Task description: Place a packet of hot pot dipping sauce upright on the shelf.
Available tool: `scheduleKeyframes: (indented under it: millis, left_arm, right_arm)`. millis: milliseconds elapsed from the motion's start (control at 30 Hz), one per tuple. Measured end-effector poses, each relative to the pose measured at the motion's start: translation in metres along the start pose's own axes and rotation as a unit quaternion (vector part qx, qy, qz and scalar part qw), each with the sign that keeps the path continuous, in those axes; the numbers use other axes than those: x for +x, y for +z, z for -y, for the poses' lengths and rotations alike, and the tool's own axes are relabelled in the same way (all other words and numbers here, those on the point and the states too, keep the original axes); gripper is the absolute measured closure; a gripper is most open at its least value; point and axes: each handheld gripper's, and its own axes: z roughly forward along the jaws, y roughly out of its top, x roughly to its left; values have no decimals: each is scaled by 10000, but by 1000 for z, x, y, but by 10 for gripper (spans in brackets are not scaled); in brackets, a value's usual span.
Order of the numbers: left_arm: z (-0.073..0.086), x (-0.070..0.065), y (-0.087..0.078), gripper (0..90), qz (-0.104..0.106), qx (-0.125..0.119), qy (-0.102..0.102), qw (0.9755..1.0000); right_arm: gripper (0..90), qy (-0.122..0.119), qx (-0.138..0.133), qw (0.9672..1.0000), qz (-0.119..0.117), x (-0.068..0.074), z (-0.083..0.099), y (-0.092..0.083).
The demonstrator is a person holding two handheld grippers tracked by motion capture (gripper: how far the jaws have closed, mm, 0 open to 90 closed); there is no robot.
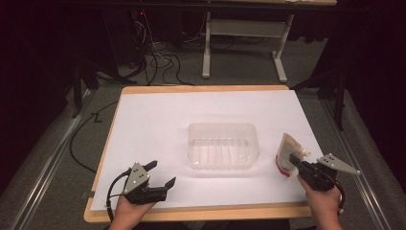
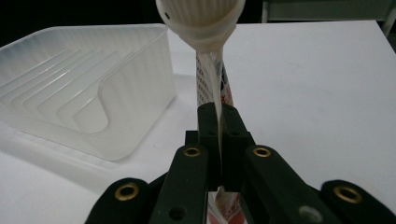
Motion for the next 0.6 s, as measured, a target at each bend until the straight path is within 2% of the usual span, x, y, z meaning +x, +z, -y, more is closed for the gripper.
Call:
scheduleKeyframes:
  millis: [600]
  left_arm:
    - [0, 0, 1, 157, -1, -1, 5, 10000]
  right_arm:
    - [900, 118, -284, 9995, -12, 9, -6, -8]
